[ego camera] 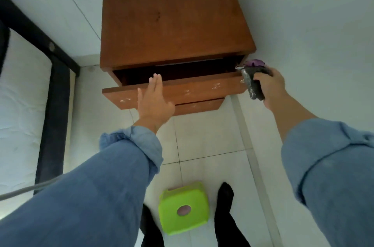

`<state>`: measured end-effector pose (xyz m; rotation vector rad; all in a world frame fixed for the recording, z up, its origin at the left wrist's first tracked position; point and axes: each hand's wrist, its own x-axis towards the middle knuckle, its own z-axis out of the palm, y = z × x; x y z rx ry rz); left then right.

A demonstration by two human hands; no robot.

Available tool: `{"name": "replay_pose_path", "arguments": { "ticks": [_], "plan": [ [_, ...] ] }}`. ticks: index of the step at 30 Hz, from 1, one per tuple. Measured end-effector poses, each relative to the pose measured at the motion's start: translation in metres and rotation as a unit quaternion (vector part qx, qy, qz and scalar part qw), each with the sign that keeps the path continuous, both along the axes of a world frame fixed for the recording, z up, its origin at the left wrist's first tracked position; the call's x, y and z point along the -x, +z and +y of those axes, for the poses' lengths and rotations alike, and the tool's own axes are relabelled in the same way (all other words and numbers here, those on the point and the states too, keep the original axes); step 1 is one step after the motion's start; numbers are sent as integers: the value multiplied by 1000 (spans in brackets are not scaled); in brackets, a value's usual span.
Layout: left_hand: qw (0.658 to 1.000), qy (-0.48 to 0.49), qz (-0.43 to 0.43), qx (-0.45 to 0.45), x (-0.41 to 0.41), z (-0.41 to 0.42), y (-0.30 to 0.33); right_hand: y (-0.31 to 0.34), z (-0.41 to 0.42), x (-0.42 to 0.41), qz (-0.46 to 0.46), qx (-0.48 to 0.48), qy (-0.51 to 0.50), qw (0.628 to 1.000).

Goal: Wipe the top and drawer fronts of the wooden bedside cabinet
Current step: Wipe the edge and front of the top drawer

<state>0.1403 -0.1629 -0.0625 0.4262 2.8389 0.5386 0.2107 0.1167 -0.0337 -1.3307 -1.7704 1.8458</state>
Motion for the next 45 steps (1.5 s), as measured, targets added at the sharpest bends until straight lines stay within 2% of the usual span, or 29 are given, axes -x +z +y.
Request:
{"name": "replay_pose_path", "arguments": {
  "ticks": [3, 6, 11, 16, 19, 23, 26, 28, 30, 35, 40, 45],
  "plan": [
    [994, -88, -7, 71, -1, 18, -3, 2, 13, 12, -10, -84, -23, 996],
    [984, -124, -17, 126, -1, 14, -13, -13, 14, 20, -60, -160, 3, 985],
    [983, -137, 0, 124, 5, 10, -16, -40, -24, 27, -127, -261, 57, 955],
    [989, -118, -23, 86, 6, 10, -21, -50, -119, 50, -72, -298, 271, 912],
    [995, -84, -12, 52, 9, -2, -16, -53, -145, 63, -74, -302, 283, 907],
    [997, 32, 44, 51, 14, -43, -13, -53, -139, 68, -96, -308, 276, 906],
    [990, 125, 31, 58, 20, -78, -16, -56, -146, 68, -90, -305, 255, 913],
    [984, 180, -4, 15, 27, -95, -21, -58, -149, 68, -90, -306, 239, 917],
    [974, 213, -43, -68, 33, -106, -16, -59, -155, 69, -84, -303, 244, 917],
    [935, 266, -101, -210, 34, -113, -4, -58, -200, 81, -61, -315, 325, 889],
    [910, 291, -126, -266, 44, -129, -24, -62, -249, 95, -32, -322, 381, 866],
    [873, 310, -159, -342, 42, -129, 0, -67, -289, 110, -14, -342, 409, 846]
  ]
}}
